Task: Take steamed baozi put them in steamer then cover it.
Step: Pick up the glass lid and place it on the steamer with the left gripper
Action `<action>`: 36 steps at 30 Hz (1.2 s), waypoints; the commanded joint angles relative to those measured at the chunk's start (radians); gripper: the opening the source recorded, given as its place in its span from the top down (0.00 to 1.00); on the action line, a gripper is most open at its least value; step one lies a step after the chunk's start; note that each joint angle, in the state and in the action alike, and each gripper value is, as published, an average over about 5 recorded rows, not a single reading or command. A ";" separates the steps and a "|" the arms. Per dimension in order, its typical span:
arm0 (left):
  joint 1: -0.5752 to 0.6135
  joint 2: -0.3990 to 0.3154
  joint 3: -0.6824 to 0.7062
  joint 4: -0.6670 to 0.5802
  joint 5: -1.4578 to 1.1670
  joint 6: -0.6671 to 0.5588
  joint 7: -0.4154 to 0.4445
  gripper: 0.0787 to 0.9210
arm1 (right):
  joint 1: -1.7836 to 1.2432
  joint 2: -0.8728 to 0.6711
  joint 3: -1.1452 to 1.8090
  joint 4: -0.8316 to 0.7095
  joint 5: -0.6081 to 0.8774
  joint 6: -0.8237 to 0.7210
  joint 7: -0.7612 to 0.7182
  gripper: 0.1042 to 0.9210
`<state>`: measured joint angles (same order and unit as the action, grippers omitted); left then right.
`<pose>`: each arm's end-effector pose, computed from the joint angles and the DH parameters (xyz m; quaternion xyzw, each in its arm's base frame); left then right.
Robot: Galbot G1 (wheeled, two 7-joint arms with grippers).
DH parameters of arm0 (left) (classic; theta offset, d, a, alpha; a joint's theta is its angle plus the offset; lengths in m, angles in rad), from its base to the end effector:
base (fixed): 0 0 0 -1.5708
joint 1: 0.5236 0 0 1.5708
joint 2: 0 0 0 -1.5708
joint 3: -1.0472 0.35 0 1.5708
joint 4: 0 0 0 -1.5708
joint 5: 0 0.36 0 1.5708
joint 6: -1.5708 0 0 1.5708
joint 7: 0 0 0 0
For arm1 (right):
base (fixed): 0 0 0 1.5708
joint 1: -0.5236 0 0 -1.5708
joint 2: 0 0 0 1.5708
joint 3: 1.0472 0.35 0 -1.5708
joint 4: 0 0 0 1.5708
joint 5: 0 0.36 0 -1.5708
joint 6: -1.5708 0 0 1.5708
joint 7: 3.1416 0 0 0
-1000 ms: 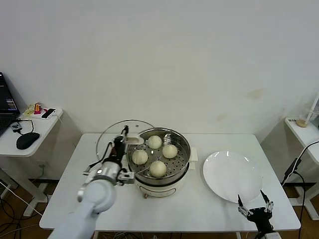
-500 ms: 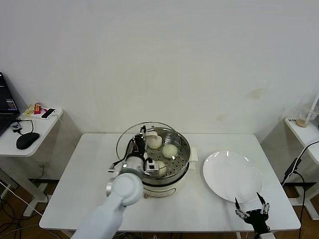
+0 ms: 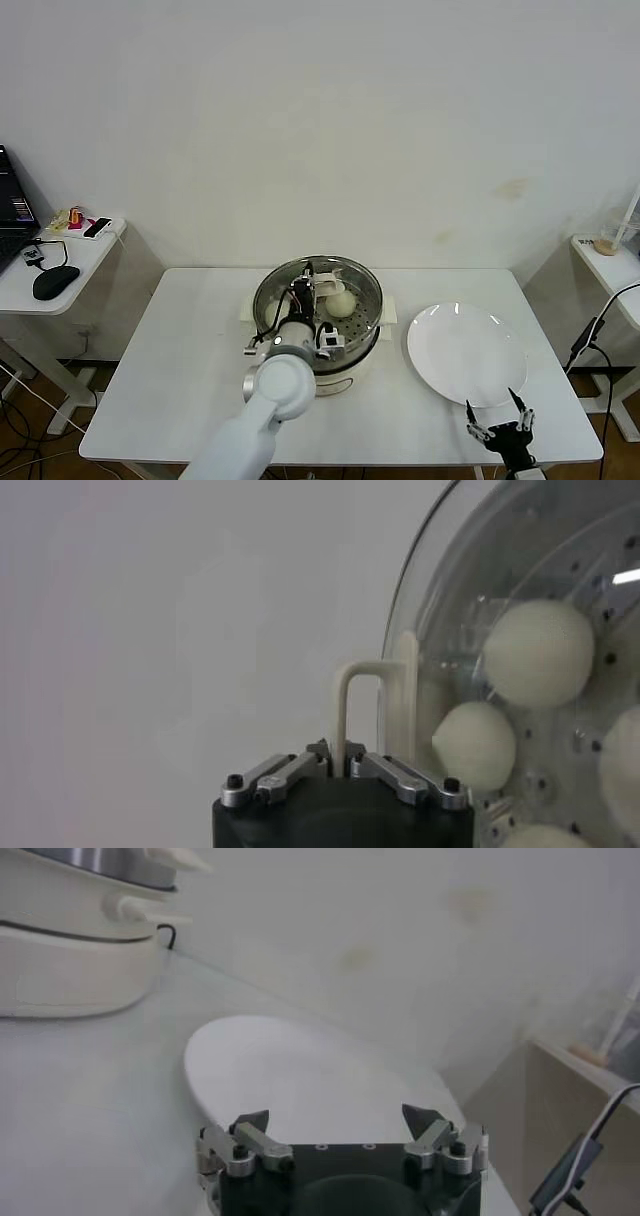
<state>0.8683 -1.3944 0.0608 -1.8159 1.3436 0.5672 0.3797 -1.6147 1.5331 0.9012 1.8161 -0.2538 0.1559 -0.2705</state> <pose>0.3387 -0.1436 -0.2359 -0.0753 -0.7482 -0.6590 0.0117 0.1353 -0.1386 -0.3917 0.0036 -0.9696 0.2084 0.1284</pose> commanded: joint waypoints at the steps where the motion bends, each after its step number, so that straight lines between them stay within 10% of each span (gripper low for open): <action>1: 0.008 -0.039 0.005 0.029 0.083 -0.017 -0.007 0.92 | -0.002 0.001 -0.005 -0.002 -0.007 0.002 0.000 0.12; 36: 0.021 -0.057 -0.020 0.064 0.119 -0.052 -0.028 0.92 | -0.006 -0.005 -0.012 -0.010 -0.015 0.008 -0.010 0.12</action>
<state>0.8880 -1.4486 0.0410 -1.7523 1.4602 0.5191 0.3548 -1.6203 1.5291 0.8889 1.8046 -0.2683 0.1628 -0.2796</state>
